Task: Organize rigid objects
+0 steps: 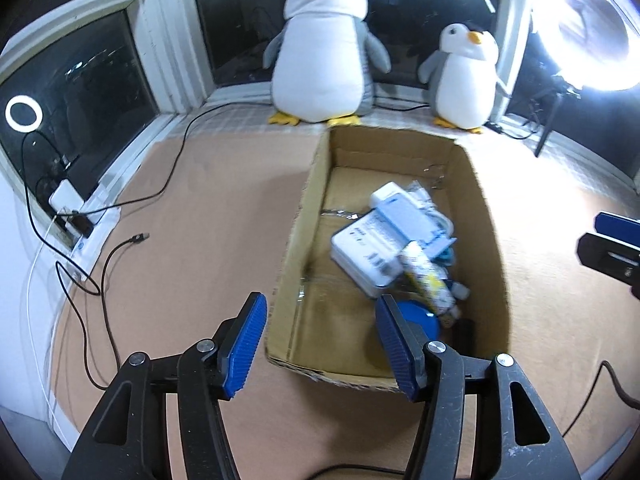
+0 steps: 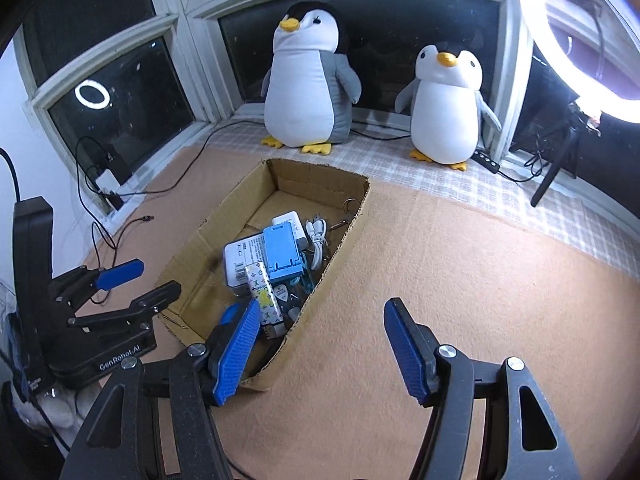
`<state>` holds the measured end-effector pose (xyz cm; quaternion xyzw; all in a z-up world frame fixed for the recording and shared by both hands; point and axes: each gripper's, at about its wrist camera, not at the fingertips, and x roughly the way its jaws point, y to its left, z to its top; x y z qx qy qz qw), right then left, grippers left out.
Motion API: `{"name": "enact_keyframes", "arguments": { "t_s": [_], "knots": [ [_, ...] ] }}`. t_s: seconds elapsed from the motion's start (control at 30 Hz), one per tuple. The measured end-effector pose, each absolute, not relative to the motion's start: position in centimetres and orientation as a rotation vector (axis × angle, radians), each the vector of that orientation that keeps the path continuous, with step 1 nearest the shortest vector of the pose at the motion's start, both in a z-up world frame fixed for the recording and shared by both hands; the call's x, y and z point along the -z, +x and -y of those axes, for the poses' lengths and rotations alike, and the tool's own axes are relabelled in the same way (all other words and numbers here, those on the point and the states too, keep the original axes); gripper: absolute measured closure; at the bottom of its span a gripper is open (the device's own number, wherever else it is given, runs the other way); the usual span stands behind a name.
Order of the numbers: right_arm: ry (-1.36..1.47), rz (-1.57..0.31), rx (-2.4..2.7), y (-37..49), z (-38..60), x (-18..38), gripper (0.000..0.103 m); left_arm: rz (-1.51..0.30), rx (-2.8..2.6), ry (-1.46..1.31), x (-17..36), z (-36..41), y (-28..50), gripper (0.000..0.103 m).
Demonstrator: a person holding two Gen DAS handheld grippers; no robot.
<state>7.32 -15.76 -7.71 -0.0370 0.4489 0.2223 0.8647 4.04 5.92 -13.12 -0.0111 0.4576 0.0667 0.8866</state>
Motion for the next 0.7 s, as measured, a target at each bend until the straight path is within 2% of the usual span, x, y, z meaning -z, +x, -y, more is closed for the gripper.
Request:
{"name": "enact_keyframes", "arguments": {
  "t_s": [0.1,0.23,0.4,0.53,0.7],
  "knots": [
    [-0.065,-0.919,-0.452,6.6,16.2,7.0,0.039,-0.929,-0.128,-0.019,12.1,-5.0,3.6,0.042],
    [-0.047,-0.874,-0.427,5.5,16.7,6.0,0.036,-0.890,-0.128,-0.012,10.4,-4.3,2.9,0.034],
    [-0.011,-0.825,-0.404,4.6,17.5,4.6,0.032,-0.832,-0.146,0.005,8.2,-3.7,1.9,0.033],
    [0.008,-0.792,-0.381,3.9,17.9,3.7,0.031,-0.791,-0.157,0.020,6.9,-3.4,1.3,0.024],
    [0.029,-0.760,-0.352,3.2,18.5,3.2,0.027,-0.750,-0.148,0.022,5.2,-3.0,0.4,0.022]
  ]
}}
